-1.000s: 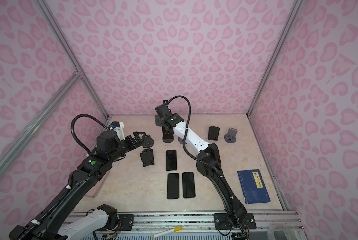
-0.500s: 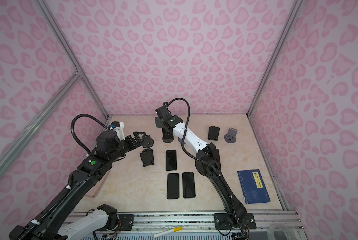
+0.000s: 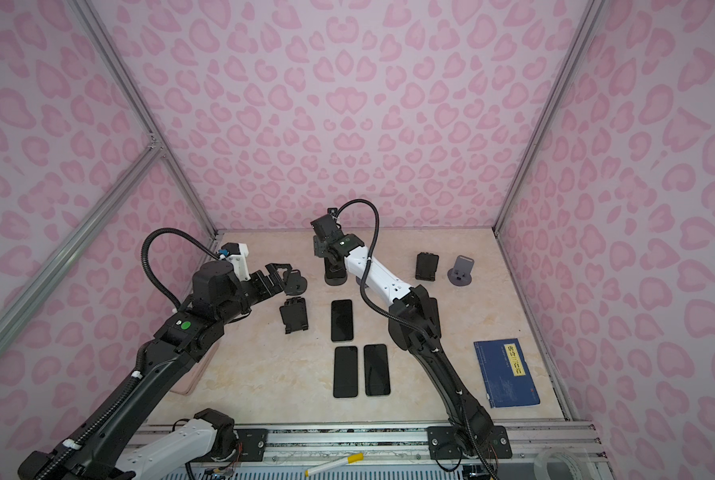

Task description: Remove the phone from the phone stand

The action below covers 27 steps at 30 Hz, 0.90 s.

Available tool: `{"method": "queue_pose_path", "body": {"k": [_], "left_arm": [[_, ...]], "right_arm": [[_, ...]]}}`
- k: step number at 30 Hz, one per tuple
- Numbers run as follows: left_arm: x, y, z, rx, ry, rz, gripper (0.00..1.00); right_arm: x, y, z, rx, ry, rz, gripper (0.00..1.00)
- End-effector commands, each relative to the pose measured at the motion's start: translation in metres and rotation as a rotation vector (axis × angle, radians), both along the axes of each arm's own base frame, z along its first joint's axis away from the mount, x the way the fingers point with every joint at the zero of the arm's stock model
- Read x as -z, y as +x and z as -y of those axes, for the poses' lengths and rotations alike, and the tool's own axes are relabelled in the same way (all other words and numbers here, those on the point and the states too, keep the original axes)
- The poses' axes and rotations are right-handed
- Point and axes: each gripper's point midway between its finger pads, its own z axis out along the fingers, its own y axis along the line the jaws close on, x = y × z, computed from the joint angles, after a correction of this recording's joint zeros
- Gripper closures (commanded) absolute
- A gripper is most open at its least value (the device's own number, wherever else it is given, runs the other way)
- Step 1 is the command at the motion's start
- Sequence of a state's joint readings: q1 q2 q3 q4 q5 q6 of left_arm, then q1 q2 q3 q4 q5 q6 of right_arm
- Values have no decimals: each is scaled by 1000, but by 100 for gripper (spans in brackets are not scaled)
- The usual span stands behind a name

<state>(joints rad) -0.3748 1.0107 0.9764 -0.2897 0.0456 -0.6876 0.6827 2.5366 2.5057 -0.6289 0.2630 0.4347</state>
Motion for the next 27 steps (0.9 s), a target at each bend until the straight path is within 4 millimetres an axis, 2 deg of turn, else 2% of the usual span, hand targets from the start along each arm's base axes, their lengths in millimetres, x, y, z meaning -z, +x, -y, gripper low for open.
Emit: {"method": "queue_pose_path", "body": {"k": [1, 8, 27], "left_arm": [[-8, 2, 2, 3, -20, 30, 2], [-14, 1, -2, -7, -17, 52, 2], [-14, 0, 1, 13, -27, 52, 2]], "right_arm": [[3, 4, -1, 9, 3, 12, 22], [-1, 0, -6, -27, -2, 12, 29], [-36, -20, -6, -62, -17, 62, 31]]}}
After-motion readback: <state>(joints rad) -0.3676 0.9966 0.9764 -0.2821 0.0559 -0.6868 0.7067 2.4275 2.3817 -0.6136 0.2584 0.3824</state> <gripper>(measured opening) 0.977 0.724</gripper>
